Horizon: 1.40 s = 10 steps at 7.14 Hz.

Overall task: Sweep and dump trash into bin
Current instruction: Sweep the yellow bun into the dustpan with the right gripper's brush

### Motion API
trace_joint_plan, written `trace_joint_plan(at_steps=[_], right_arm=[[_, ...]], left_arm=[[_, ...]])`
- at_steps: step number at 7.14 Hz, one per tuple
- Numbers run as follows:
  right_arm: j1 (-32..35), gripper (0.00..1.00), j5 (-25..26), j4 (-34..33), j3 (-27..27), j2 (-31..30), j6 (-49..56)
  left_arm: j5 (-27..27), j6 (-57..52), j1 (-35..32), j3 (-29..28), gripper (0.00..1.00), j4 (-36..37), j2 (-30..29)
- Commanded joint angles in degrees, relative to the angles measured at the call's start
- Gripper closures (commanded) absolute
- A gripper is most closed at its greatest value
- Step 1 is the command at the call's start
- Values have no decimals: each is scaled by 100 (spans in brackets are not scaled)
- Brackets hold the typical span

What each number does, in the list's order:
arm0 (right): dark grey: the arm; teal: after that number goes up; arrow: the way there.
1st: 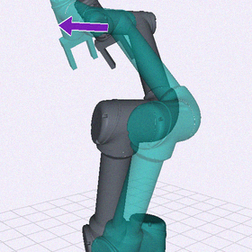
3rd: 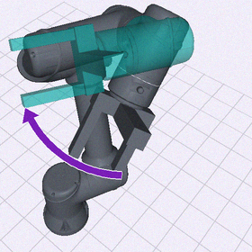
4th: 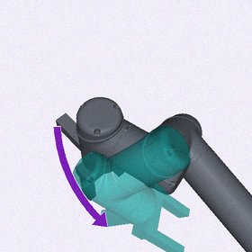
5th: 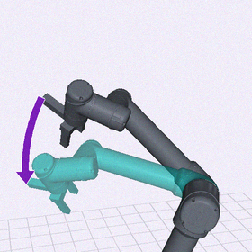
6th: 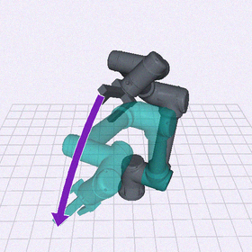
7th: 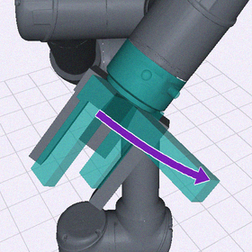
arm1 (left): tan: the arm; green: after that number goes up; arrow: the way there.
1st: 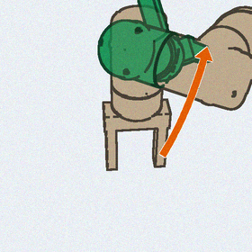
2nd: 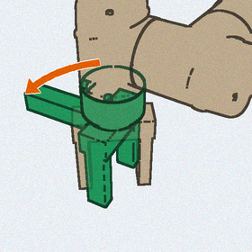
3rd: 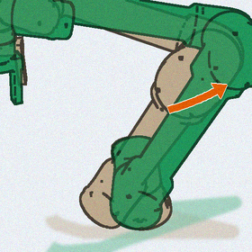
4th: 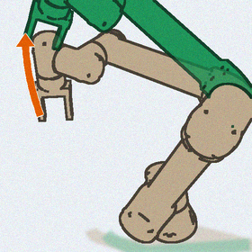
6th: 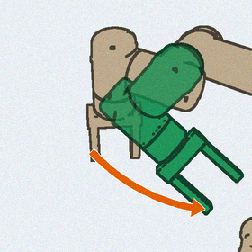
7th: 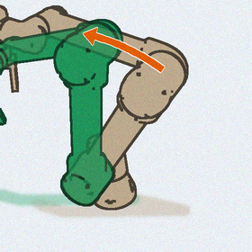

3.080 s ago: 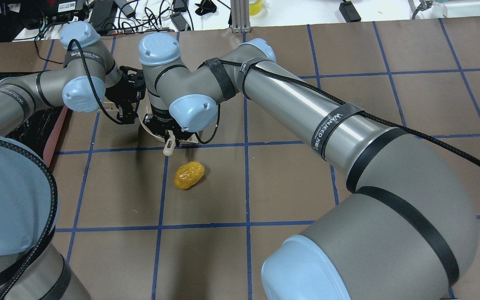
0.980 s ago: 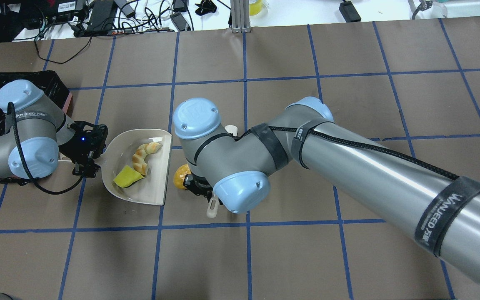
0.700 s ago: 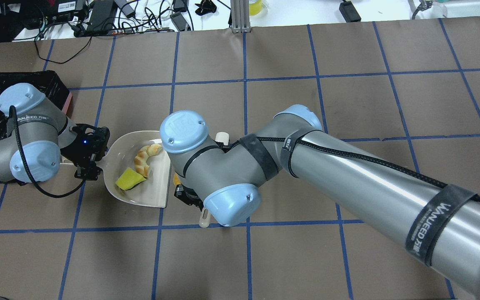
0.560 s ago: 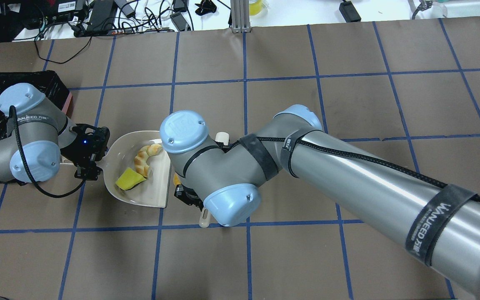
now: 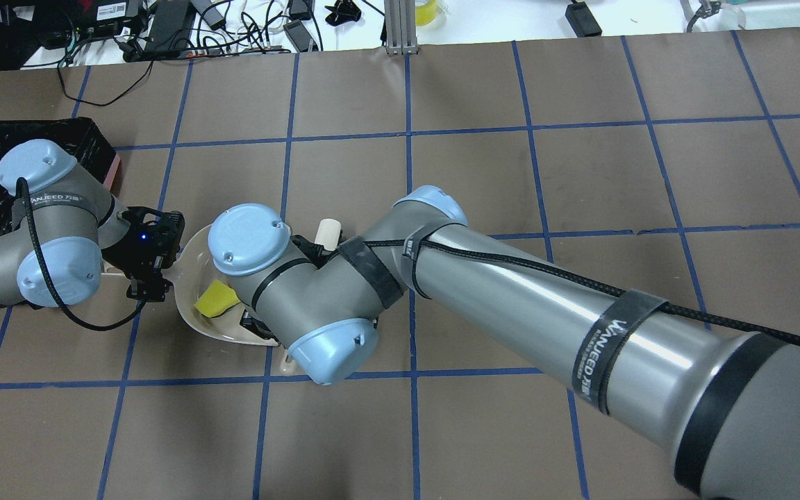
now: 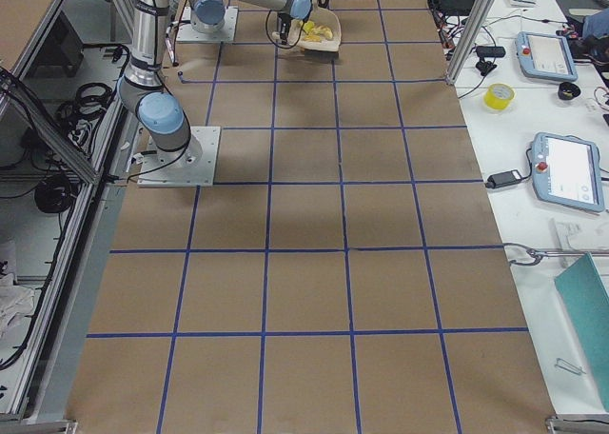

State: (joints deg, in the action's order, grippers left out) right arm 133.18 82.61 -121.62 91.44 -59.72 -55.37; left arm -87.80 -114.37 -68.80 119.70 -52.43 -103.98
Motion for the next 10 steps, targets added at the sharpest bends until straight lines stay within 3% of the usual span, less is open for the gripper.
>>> trace_joint_plan(at_steps=[1, 4, 7, 10], right_arm=[[164, 100, -166, 24, -703, 372, -481], [261, 100, -290, 102, -909, 356, -563], [-71, 100, 105, 698, -891, 251, -45], [-1490, 100, 105, 2566, -874, -958, 1705]], left_arm=[[35, -50, 59, -8, 100, -4, -17], [35, -68, 68, -43, 100, 22, -17], [867, -690, 654, -61, 100, -56, -104], [1921, -798, 1341, -105, 100, -424, -79]])
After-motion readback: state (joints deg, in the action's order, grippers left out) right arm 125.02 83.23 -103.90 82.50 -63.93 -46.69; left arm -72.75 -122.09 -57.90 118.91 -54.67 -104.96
